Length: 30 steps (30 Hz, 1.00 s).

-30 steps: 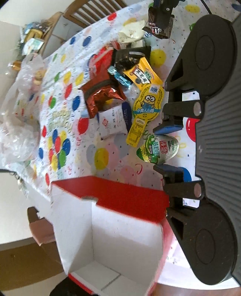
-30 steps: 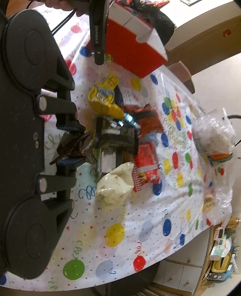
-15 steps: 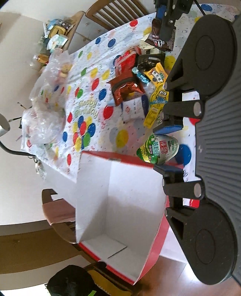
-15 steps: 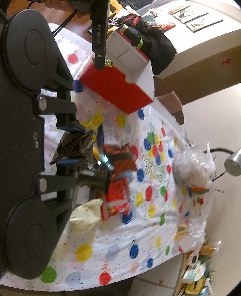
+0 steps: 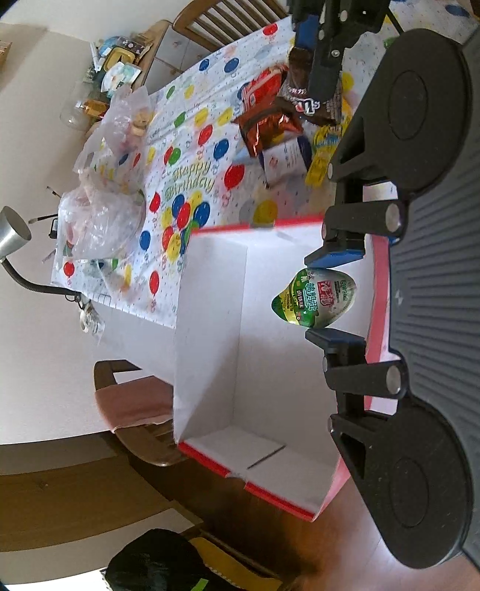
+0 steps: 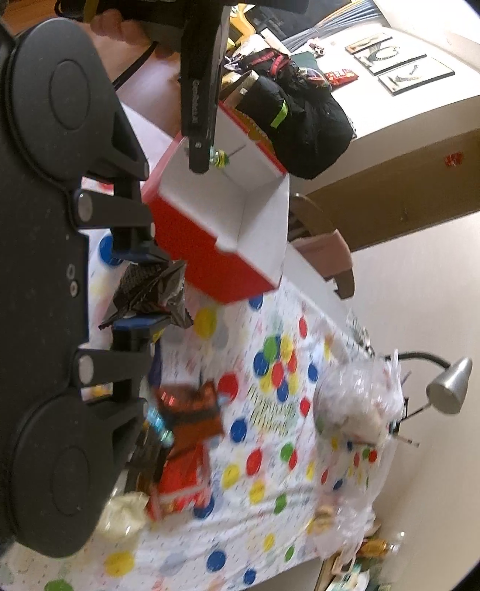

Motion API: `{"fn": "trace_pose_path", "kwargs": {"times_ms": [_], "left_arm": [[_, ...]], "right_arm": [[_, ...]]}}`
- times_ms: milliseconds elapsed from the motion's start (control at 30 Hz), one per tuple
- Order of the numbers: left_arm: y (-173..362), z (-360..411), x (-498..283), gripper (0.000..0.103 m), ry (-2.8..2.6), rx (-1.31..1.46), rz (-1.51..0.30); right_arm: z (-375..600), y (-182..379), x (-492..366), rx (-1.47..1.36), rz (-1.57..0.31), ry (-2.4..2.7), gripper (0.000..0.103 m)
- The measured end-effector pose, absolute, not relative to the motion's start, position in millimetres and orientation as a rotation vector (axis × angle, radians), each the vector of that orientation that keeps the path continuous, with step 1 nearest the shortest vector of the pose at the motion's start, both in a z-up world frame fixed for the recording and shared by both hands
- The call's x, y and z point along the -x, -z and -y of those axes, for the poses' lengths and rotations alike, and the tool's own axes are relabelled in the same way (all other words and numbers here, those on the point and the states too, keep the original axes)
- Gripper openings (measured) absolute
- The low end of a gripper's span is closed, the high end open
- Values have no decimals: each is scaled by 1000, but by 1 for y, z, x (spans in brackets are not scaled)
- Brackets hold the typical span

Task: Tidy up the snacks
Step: 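Carry the jelly cup and dark candy over the red box with both grippers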

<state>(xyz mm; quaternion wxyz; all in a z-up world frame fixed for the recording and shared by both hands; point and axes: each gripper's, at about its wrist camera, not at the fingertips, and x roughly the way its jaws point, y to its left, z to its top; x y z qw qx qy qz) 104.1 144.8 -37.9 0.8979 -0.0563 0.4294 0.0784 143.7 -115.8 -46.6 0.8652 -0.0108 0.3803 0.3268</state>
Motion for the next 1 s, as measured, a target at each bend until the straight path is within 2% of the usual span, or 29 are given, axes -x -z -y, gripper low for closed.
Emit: {"fn": "trace_pose_path", "kwargs": {"times_ms": [433, 1000], "left_arm": [[51, -226, -132, 34, -163, 88, -920], [118, -258, -166, 34, -123, 29, -1068]], "right_arm": [[-2, 45, -154, 77, -794, -708, 27], [-95, 103, -184, 220, -901, -693, 28]]}}
